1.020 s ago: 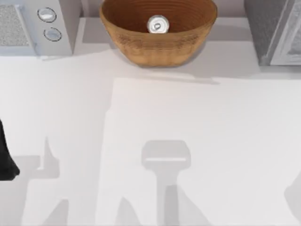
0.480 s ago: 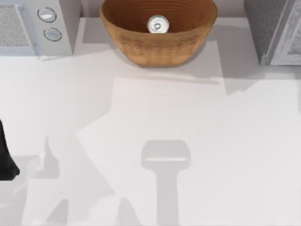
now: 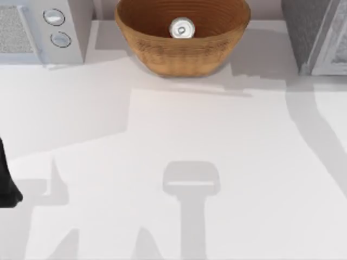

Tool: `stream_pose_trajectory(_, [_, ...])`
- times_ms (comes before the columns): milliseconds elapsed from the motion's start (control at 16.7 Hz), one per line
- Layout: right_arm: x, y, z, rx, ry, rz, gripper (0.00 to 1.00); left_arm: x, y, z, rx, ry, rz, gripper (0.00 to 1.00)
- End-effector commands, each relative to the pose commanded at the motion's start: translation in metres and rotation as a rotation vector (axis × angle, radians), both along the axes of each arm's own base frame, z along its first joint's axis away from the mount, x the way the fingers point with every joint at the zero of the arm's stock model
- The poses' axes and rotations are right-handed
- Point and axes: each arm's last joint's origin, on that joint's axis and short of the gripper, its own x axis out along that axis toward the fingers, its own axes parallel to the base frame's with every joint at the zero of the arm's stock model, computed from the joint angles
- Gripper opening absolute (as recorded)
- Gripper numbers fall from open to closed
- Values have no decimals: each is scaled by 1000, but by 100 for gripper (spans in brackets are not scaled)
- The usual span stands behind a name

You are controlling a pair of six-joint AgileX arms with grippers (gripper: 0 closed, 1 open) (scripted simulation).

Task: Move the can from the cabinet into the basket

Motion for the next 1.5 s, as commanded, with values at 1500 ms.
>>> stream_pose_trajectory(1500, [8,-17,-7,-3,-31,-28,100,0,0,0,0,0,0,100])
